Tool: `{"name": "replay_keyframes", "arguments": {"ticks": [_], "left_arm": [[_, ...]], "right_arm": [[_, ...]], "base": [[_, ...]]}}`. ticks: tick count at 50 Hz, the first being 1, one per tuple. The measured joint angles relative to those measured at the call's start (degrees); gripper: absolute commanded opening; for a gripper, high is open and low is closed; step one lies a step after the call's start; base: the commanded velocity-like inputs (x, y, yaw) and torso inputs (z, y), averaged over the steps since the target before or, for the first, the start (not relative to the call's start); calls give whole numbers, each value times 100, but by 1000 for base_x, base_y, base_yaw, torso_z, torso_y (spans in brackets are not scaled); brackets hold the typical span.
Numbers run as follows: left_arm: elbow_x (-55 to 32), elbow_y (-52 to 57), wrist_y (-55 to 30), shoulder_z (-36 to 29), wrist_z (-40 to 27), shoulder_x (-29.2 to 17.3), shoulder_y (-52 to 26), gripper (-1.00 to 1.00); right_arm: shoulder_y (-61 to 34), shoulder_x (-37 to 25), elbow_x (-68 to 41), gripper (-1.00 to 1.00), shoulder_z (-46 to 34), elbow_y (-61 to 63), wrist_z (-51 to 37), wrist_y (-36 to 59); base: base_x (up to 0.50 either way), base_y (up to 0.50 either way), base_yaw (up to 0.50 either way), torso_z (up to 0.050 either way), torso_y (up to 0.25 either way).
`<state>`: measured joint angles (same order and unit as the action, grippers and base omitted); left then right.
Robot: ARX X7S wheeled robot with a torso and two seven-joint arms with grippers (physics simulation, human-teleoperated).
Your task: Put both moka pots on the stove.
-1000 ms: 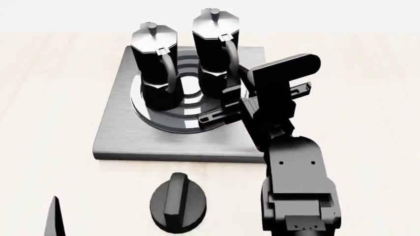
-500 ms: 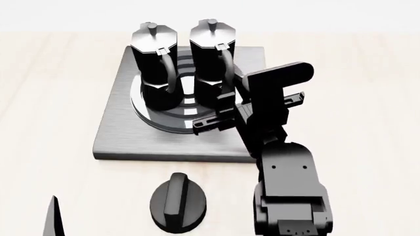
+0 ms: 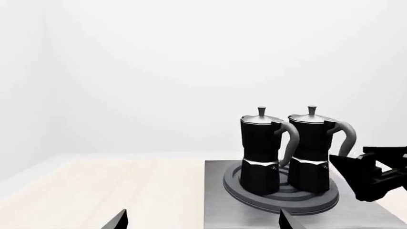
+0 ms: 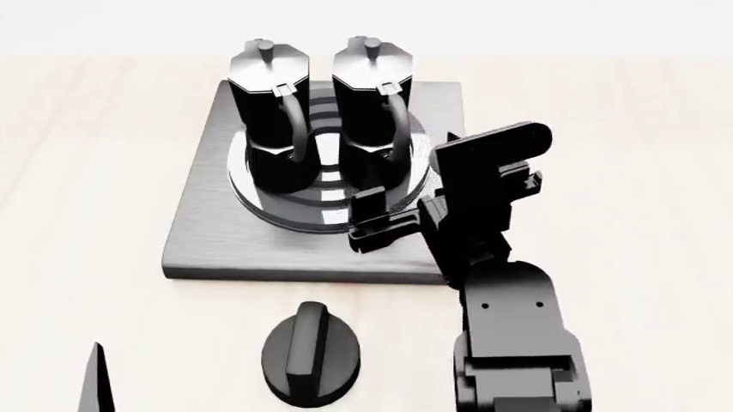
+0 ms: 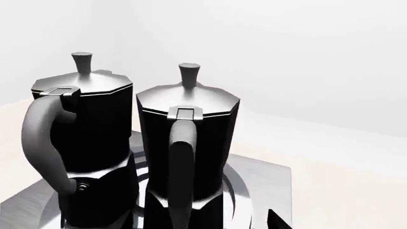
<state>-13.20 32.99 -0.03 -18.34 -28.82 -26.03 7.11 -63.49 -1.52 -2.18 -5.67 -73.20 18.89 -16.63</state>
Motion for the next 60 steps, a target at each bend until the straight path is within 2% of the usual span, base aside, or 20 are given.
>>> {"name": "replay_keyframes", "arguments": {"ticks": [4,15,25,40,60], "left_arm": [[6,-10,7,-7,-4,-1,-1,100],[24,-20,19,-35,-11,-8,2,100],[40,-6,12,-60,-27,-14,7,100],[64,67,-38,-100,-66,-17,6,100],[53,-7,33,-90,-82,-30,-12,100]], "right_arm": [[659,-105,-21,100,61,1095,-152,468],[2817,-225,127,100,186,5688,-889,1832],[4191,-291,274,100,227,8177,-1395,2521],[5403,-408,291,100,263,9896,-1788,2751],[6360,-582,369,100,66,10339,-2072,2304]], "base": [[0,0,0,0,0],[0,0,0,0,0],[0,0,0,0,0],[0,0,0,0,0],[0,0,0,0,0]]}}
